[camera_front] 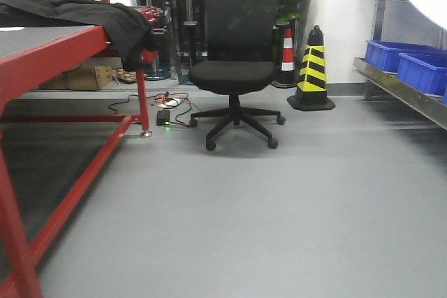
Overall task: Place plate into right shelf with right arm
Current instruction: 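Drive the base up to the steel shelf with blue bins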
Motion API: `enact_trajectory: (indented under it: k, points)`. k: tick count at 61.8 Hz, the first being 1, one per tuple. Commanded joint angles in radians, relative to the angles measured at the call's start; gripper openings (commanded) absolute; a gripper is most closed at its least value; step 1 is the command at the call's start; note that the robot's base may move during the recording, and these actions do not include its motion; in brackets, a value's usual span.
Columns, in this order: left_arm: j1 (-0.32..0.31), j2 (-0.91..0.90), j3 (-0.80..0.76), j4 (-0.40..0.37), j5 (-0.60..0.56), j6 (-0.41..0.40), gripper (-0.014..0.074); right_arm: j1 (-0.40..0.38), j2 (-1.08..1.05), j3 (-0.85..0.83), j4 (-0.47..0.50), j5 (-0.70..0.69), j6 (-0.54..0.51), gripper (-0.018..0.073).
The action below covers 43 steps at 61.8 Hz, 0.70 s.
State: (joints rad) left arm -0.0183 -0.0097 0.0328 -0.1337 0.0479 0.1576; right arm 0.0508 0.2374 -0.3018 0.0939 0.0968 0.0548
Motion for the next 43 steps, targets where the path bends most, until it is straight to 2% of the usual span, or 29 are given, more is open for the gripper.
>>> enact_trajectory:
  k: [1,43]
  points:
    - [-0.002,-0.010,0.010,-0.008,-0.090,-0.007,-0.0128,-0.006,0.006,-0.032,0.002,-0.097,-0.005,0.0065]
    - [-0.002,-0.010,0.010,-0.008,-0.090,-0.007,-0.0128,-0.006,0.006,-0.032,0.002,-0.097,-0.005,0.0065]
